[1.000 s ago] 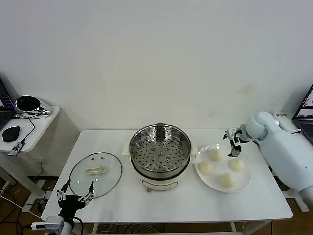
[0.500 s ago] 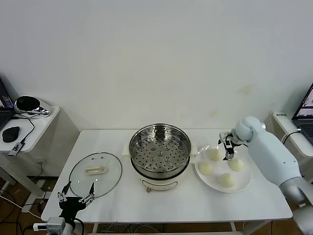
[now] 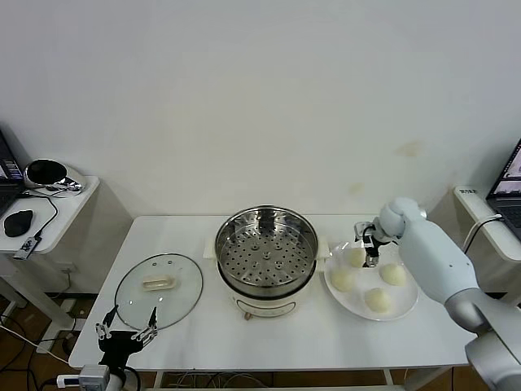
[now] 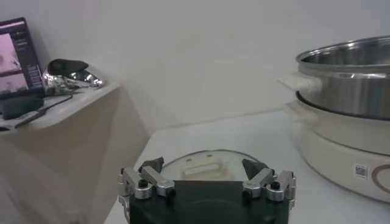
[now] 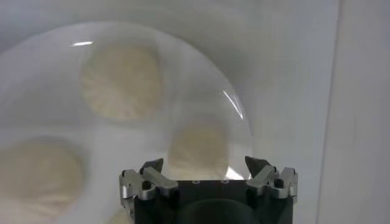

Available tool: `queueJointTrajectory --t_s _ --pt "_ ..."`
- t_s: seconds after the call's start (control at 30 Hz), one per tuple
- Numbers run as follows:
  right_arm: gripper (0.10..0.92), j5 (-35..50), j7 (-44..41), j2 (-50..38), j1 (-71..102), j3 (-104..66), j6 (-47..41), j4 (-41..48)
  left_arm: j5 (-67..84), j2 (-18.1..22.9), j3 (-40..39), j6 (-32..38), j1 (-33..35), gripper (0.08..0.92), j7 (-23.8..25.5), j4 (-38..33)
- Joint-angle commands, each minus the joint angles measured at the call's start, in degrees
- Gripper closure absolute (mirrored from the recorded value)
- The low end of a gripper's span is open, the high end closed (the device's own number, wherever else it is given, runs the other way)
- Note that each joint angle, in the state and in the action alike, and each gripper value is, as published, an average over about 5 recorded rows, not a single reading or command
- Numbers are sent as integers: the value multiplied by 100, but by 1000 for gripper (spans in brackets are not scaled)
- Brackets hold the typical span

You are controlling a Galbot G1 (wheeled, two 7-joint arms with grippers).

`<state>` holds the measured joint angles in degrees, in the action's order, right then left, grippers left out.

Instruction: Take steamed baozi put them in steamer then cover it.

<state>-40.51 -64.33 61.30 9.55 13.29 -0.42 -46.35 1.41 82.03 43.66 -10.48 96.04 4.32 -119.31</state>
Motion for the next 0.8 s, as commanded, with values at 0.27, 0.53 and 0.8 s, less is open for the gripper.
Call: queueJointTrajectory --t_s 0.27,0.53,0.8 --pt "236 -55 106 105 -27 -2 -20 229 -44 -5 -11 1 -8 177 5 -1" --pt "406 -27 154 138 -91 -11 -16 354 -43 -8 -7 2 -23 177 5 15" --pt "460 172 29 39 -182 44 -74 228 -48 5 -18 0 -30 177 7 9"
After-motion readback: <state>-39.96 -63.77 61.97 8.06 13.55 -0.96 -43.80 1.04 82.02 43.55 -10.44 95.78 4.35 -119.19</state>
